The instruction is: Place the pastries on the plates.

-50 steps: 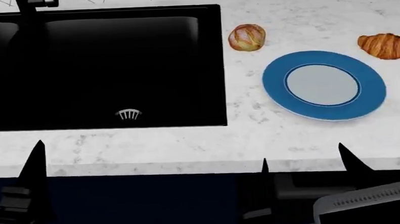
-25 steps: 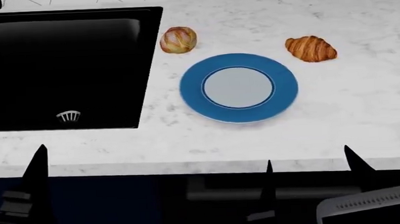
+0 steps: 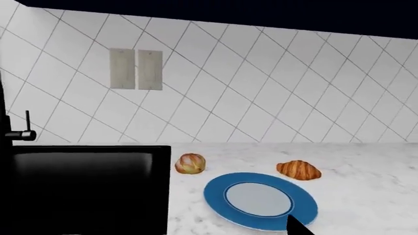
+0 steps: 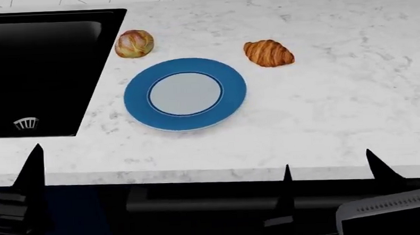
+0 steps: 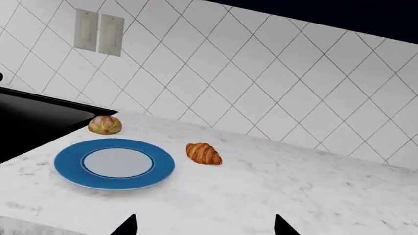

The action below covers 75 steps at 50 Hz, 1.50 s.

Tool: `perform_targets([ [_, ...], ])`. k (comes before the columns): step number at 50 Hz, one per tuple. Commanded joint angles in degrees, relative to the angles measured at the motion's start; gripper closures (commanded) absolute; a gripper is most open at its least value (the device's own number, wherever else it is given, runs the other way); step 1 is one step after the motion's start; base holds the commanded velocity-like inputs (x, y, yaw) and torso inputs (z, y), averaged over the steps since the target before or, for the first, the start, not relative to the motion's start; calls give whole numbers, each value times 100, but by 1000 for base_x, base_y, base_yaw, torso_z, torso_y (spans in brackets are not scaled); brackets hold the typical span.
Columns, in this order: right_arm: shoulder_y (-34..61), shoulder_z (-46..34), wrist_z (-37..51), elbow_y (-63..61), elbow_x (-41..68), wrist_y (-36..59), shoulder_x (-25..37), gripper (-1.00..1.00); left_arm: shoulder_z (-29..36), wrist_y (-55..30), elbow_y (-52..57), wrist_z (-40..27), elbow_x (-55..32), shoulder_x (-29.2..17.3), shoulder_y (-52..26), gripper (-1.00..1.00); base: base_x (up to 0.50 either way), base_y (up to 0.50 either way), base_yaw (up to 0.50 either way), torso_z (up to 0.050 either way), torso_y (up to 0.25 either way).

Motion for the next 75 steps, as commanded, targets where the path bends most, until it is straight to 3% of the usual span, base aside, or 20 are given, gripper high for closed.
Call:
perform_targets([
  [1,1574,925,123,-585,1263,2257,-62,-100,-578,-1029,168,-497,-822,-392,-1095,-100,0,0,0,0,0],
  [6,2890,1353,311,-782,1910,3668,-75,-100,-890,-1732,158,-851,-1546,-597,-1879,-100,0,0,0,0,0],
  [10,3140,1432,469,-688,2175,3859,-37,-100,-773,-1690,179,-810,-1466,-633,-1908,-100,0,0,0,0,0],
  [26,3102,1607,724,-670,2746,3634,125,-100,-782,-1680,288,-889,-1527,-667,-1871,-100,412,0,0,0,0],
  [72,3035,1255,1337,-298,3056,3146,493,-100,-691,-1560,241,-917,-1540,-770,-1732,-100,476,0,0,0,1],
  [75,3414,2072,1451,254,3950,3808,36,-100,-727,-1548,231,-927,-1571,-759,-1701,-100,0,0,0,0,0],
])
